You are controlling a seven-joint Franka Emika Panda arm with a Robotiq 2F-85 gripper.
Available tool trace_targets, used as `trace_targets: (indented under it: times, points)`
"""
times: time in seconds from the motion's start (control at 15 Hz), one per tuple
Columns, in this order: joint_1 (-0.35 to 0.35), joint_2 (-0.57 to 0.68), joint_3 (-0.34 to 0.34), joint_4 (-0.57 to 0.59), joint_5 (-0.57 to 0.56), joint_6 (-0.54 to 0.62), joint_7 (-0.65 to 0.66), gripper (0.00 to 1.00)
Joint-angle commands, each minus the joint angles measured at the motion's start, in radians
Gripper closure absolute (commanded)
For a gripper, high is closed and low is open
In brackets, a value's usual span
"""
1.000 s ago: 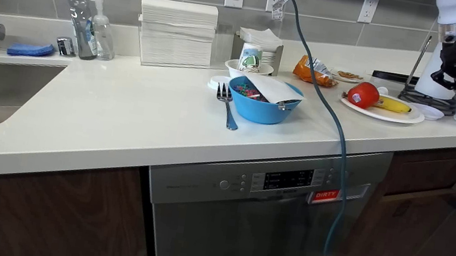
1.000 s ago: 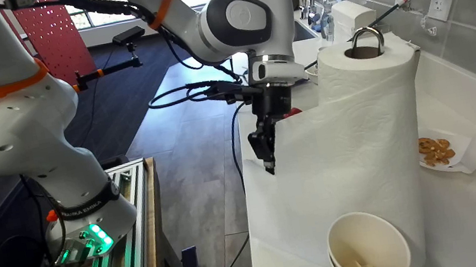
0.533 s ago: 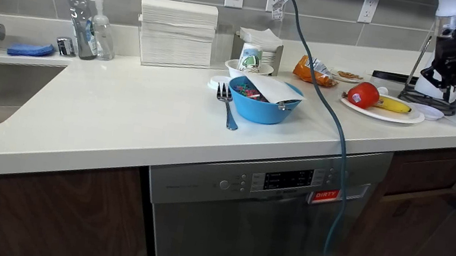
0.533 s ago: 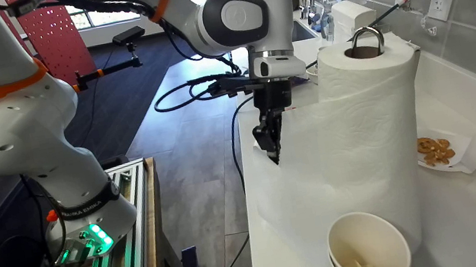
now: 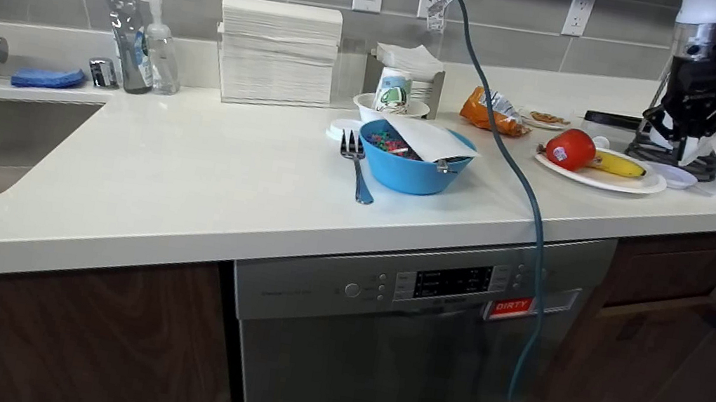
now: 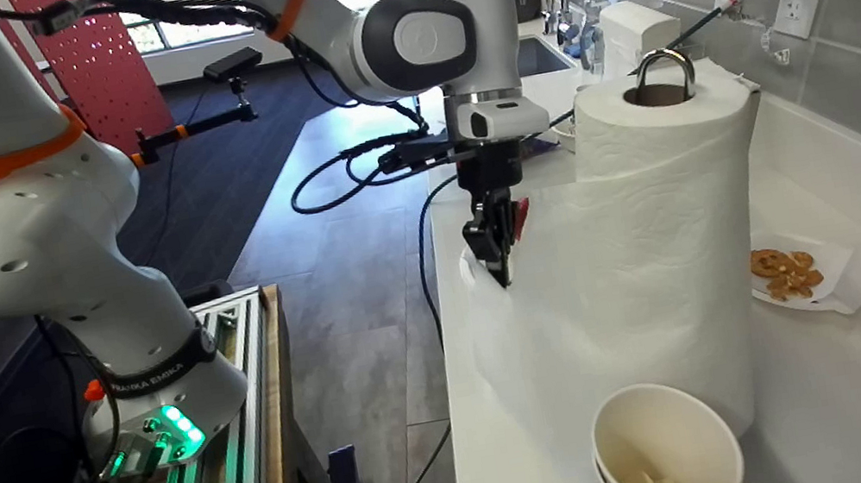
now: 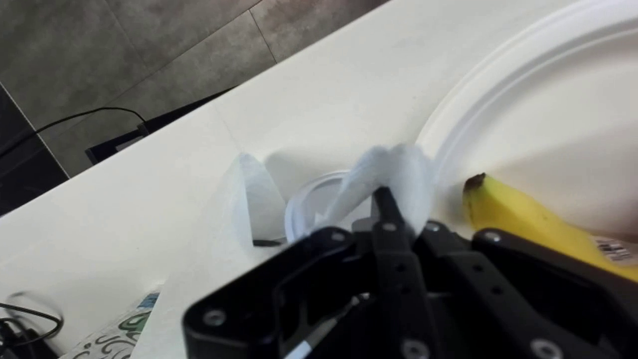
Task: Rip off a paper towel from the roll and put it onto the bowl
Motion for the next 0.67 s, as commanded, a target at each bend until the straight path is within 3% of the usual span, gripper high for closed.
trace_targets:
  times: [0.0,0.6]
  points:
    - [0.017,-0.029,0.014,-0.042,0.047,0.033,-0.049,1.00]
    - [0.056,-0.050,0.056,-0.054,0.133,0.030,-0.119,1.00]
